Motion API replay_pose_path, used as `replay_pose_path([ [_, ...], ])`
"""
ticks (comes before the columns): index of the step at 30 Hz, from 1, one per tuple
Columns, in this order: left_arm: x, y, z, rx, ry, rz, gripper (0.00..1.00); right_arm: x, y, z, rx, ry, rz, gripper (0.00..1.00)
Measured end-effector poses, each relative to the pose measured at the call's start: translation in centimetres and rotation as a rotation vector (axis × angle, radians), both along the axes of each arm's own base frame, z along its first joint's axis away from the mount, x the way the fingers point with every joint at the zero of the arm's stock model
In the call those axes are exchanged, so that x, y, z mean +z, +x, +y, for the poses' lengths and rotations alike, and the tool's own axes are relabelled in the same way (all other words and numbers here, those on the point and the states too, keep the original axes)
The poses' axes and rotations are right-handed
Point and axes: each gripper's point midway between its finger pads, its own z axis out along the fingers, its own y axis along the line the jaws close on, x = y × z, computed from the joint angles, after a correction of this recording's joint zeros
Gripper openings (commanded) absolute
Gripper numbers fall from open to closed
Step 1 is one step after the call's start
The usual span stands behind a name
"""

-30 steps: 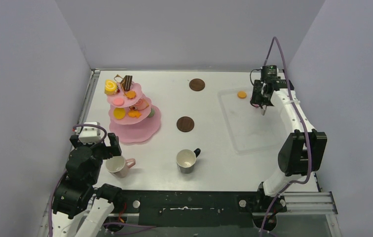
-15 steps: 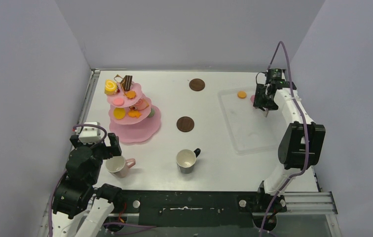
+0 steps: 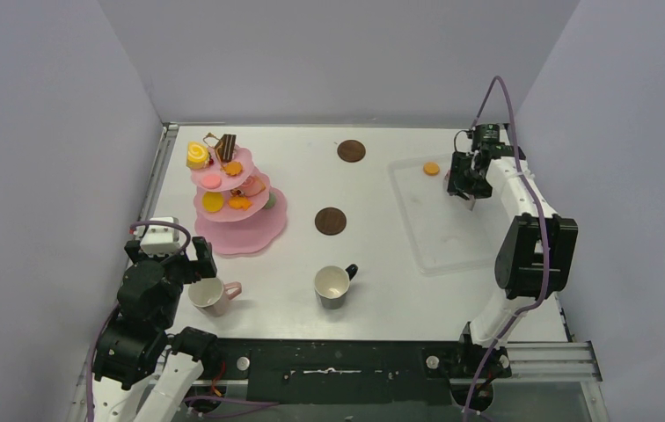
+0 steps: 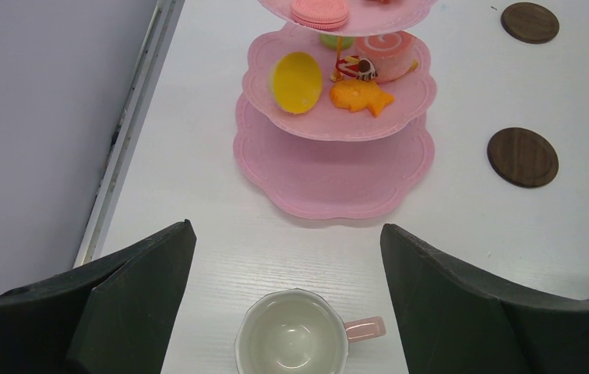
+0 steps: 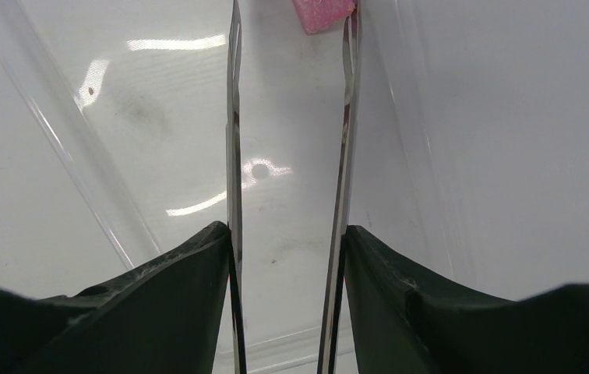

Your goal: Serve the afternoon tea

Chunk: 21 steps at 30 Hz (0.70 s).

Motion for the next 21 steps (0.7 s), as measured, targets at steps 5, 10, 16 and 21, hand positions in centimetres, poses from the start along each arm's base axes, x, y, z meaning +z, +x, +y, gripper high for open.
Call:
replay_pose_path([
  [5, 0.0, 0.0, 0.0, 0.0, 0.0, 0.0, 0.88, -0.6, 0.0, 0.0, 0.004, 0.0, 0.016, 0.53],
  [10, 0.0, 0.0, 0.0, 0.0, 0.0, 0.0, 0.88, -0.8, 0.0, 0.0, 0.003, 0.0, 0.021, 0.54],
  [16, 0.0, 0.0, 0.0, 0.0, 0.0, 0.0, 0.88, -1.4, -0.1, -0.1, 0.002, -0.002, 0.039, 0.5],
  [21, 0.0, 0.0, 0.0, 0.0, 0.0, 0.0, 0.88, -1.9, -0.2, -0.3, -0.004, -0.01, 0.056, 0.42],
])
